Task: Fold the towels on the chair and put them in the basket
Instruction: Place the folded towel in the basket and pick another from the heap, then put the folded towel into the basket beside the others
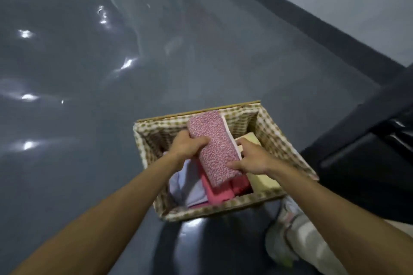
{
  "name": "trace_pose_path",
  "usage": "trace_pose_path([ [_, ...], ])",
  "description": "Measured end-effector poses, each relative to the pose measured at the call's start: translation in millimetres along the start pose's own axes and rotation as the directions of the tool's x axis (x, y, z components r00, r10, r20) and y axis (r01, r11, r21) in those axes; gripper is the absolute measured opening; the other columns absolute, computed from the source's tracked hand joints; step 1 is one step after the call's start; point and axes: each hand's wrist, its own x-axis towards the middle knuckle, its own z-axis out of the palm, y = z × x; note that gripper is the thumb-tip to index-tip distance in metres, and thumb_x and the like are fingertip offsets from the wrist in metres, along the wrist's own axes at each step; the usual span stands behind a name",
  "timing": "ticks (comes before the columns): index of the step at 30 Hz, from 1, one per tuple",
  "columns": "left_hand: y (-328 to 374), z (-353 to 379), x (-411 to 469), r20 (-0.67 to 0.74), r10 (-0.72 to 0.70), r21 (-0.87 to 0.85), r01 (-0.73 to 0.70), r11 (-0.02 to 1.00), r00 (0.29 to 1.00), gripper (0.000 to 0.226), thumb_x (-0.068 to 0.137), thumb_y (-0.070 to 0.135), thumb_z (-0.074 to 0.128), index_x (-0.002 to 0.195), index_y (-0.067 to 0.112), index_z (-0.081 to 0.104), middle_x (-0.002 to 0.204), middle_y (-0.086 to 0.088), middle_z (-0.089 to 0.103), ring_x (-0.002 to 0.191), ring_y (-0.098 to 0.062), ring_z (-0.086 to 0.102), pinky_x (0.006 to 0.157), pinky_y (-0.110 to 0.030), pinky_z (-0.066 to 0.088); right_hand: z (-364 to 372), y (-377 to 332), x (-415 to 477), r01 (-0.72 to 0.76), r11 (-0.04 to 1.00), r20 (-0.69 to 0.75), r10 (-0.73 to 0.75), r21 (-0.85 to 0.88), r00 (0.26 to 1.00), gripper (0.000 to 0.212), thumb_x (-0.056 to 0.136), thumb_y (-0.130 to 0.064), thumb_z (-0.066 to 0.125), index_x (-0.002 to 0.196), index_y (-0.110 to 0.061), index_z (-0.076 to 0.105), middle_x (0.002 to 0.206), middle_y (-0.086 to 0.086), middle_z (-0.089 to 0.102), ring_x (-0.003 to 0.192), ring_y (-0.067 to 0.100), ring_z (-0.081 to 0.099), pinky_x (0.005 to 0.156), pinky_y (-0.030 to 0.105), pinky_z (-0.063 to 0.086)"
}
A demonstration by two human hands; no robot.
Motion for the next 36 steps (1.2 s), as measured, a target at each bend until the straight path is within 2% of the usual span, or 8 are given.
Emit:
trace_pose_path([
  [3,-38,-13,23,-0.05,-0.062,0.321,0.075,0.944,0.997,0.028,0.081,0.028,0.075,0.099,0.007,0.068,0.097,-0.009,0.068,0.089,-0.025,0.066,0.077,-0.03,0.053,45,7,26,0.005,0.999,0.108,0.0,-0.044,0.994,0.073,0.079,-0.026,0.079,0.136,-0.012,0.036,0.128,0.006,0.059,0.112,0.021,0.057,0.085,0.028,0.043],
  [6,-61,-21,37,-0.017,-0.147,0.604,0.127,0.786,0.989,0.032,0.093,0.028,0.061,0.107,-0.001,0.065,0.107,-0.018,0.066,0.106,-0.029,0.061,0.084,-0.029,0.043,82,8,45,0.038,0.992,0.206,-0.012,-0.123,0.978,0.077,0.087,-0.029,0.07,0.146,-0.008,0.025,0.133,0.013,0.054,0.118,0.027,0.054,0.076,0.027,0.035],
  [13,-73,-19,52,-0.015,-0.251,0.841,0.148,0.521,0.968,0.03,0.094,0.01,0.048,0.119,0.001,0.062,0.124,-0.016,0.062,0.115,-0.03,0.059,0.086,-0.03,0.047,124,-1,59,0.014,0.947,0.326,0.097,-0.32,0.941,0.079,0.097,-0.024,0.051,0.154,-0.009,-0.001,0.146,0.026,0.039,0.131,0.034,0.043,0.103,0.034,0.035],
  [17,-52,-21,40,0.075,-0.177,0.895,0.012,0.446,0.981,0.033,0.094,0.018,0.054,0.122,0.001,0.06,0.126,-0.015,0.059,0.118,-0.029,0.055,0.095,-0.032,0.042,101,-5,47,0.062,0.916,0.294,0.063,-0.396,0.954,0.054,0.095,-0.017,0.05,0.146,-0.007,0.035,0.142,0.02,0.046,0.128,0.033,0.047,0.102,0.034,0.038],
  [22,-3,-5,22,0.312,0.025,0.814,-0.28,0.508,0.95,0.024,0.088,0.019,0.061,0.105,0.004,0.068,0.104,-0.01,0.069,0.098,-0.024,0.064,0.079,-0.026,0.046,21,3,2,0.061,0.898,0.14,0.001,-0.435,0.99,0.038,0.094,-0.021,0.055,0.132,-0.014,0.056,0.134,0.009,0.058,0.121,0.027,0.053,0.099,0.029,0.041],
  [27,87,79,-26,0.523,0.318,0.533,-0.594,0.603,0.791,0.015,0.089,0.007,0.058,0.097,0.015,0.067,0.08,-0.001,0.067,0.066,-0.005,0.059,0.067,-0.025,0.046,-98,13,-107,-0.049,0.874,-0.161,-0.033,-0.484,0.986,0.026,0.095,-0.022,0.057,0.119,-0.015,0.065,0.121,0.006,0.066,0.113,0.025,0.059,0.092,0.031,0.045],
  [31,162,175,-94,0.639,0.484,0.312,-0.777,0.547,0.598,0.015,0.089,0.006,0.061,0.094,0.02,0.064,0.095,-0.014,0.071,0.09,-0.031,0.068,0.086,-0.042,0.054,-178,37,-229,-0.223,0.901,-0.493,0.012,-0.372,0.87,0.024,0.095,-0.021,0.056,0.114,-0.015,0.068,0.115,0.002,0.069,0.109,0.02,0.061,0.095,0.033,0.047],
  [36,214,299,-190,0.751,0.549,0.133,-0.899,0.418,0.366,0.014,0.09,0.017,0.063,0.092,0.031,0.065,0.096,0.001,0.071,0.091,-0.015,0.066,0.086,-0.033,0.053,-216,96,-377,-0.391,0.912,-0.747,0.176,-0.121,0.641,0.02,0.094,-0.021,0.057,0.111,-0.02,0.069,0.111,-0.003,0.069,0.105,0.014,0.062,0.091,0.024,0.047],
])
